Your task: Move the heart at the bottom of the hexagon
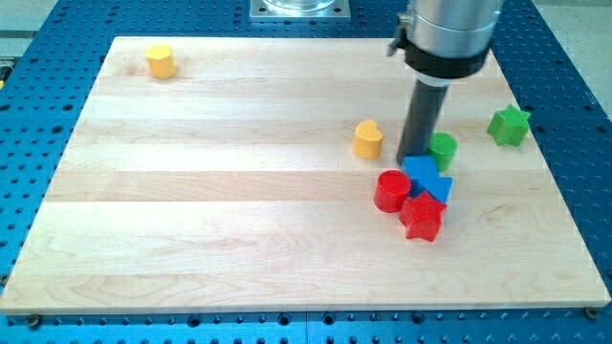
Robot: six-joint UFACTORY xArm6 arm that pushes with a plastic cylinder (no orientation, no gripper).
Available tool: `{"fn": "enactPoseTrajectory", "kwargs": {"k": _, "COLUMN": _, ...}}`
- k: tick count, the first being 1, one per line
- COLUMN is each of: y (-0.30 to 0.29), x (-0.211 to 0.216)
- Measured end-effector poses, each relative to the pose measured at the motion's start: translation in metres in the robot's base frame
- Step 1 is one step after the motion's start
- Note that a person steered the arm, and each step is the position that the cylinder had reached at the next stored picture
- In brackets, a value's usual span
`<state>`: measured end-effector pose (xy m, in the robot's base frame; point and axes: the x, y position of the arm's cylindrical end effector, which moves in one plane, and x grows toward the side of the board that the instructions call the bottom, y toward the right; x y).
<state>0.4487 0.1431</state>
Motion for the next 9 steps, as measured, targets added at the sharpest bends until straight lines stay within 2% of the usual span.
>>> {"fn": "enactPoseTrajectory", "kwargs": {"k": 2, "y": 0.056, "x": -0.006}}
{"fn": "enactPoseTrajectory", "kwargs": {"k": 5, "y": 0.048, "x": -0.012}}
{"fn": "enactPoseTrajectory", "kwargs": {"k": 6, "y": 0.014, "x": 0.000}}
{"fn": "enactPoseTrajectory", "kwargs": {"k": 9, "y": -0.142, "x": -0.007}}
